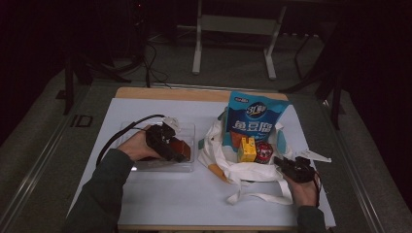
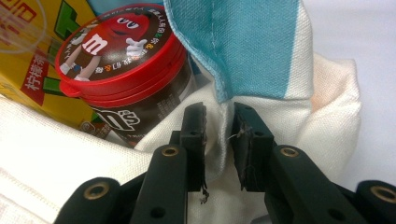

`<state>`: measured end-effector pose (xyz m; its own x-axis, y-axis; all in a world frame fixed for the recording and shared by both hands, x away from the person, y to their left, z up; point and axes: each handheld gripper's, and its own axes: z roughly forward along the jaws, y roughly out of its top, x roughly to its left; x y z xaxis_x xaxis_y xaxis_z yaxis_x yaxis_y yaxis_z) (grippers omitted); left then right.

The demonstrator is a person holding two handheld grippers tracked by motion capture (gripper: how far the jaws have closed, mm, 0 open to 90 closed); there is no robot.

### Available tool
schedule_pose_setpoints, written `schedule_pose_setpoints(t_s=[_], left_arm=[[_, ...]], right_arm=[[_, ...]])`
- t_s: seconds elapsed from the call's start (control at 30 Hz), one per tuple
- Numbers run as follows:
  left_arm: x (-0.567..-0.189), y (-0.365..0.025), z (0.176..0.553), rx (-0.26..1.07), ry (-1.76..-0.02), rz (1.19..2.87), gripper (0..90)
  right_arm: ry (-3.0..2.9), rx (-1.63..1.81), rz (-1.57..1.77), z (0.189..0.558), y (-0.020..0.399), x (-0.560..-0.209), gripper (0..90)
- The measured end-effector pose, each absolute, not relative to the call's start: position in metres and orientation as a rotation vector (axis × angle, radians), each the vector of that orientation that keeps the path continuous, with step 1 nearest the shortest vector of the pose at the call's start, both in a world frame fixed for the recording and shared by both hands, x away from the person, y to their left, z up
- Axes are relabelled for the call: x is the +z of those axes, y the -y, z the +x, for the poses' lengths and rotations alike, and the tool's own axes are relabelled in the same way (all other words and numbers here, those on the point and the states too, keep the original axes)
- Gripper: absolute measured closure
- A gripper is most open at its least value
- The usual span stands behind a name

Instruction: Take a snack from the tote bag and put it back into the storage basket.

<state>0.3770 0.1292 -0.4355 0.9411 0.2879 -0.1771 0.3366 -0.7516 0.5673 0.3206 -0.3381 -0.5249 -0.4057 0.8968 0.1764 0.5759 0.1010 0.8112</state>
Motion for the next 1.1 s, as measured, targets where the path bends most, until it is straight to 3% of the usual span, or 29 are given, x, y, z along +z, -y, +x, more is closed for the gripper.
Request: schedule_pose_setpoints(t_s=[0.33,1.1], left_arm=[[-0.445,-0.109,0.373,-0.106,-0.427,2.567,14.6],[-0.451,-0.106,0.373,-0.082,-0.459,2.552,14.7]], right_arm=[[-2.025,1.217,1.446,0.321,0.338,-0.525,75.0],[-2.026,1.217,1.445,0.321,0.338,-0.525,74.6]])
